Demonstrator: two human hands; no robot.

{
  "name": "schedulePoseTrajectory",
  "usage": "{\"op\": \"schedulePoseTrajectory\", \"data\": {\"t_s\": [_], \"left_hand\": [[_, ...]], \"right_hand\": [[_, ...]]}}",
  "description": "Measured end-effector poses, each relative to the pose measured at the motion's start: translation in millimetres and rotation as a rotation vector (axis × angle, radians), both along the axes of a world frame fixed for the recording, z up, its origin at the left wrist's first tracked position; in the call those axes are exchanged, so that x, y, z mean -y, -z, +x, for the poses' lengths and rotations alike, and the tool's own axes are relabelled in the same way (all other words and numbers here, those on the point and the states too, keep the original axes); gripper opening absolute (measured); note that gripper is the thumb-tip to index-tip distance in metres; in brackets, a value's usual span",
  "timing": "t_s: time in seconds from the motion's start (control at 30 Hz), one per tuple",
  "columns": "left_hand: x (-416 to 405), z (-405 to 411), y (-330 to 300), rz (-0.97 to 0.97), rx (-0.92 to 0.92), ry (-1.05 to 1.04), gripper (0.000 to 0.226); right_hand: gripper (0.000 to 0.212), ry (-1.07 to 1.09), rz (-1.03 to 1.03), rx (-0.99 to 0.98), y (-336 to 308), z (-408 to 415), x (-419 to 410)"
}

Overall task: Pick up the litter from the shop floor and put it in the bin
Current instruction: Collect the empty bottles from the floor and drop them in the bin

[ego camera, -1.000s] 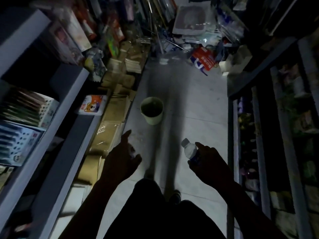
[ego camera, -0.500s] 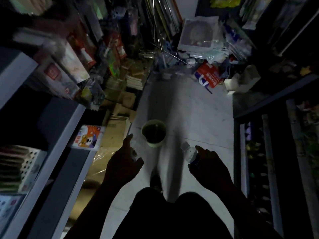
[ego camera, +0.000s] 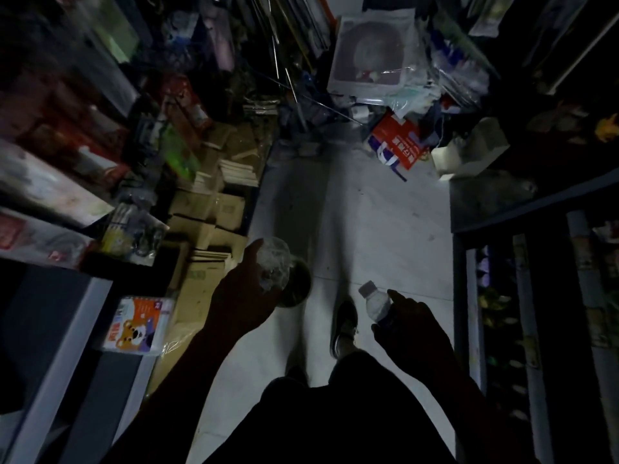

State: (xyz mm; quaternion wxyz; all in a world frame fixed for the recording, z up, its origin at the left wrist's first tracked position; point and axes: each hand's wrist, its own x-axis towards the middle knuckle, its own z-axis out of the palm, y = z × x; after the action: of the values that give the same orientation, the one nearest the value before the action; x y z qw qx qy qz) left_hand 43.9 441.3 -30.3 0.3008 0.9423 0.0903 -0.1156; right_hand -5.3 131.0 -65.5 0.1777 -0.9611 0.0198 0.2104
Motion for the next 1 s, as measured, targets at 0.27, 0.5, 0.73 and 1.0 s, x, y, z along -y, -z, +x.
{"op": "schedulePoseTrajectory", "data": {"t_s": [0.27, 0.5, 0.73, 1.0], "left_hand": [[16, 57, 27, -0.015, -0.113, -0.204, 0.095], [-6, 63, 92, -0.108, -0.144, -0.393, 0.086], [-45, 61, 253, -0.075, -0.372, -0.417, 0.09], [-61, 98, 455, -0.062, -0.386, -0.292, 0.061]], "right_hand": [[0.048, -0.167, 0.036, -0.166, 5, 121, -24], [0.061, -0.347, 0.046, -0.251, 68, 174, -77], [0.044, -0.295, 0.088, -0.39, 219, 196, -150], [0.046, -0.315, 0.087, -0.44, 435, 212, -208]]}}
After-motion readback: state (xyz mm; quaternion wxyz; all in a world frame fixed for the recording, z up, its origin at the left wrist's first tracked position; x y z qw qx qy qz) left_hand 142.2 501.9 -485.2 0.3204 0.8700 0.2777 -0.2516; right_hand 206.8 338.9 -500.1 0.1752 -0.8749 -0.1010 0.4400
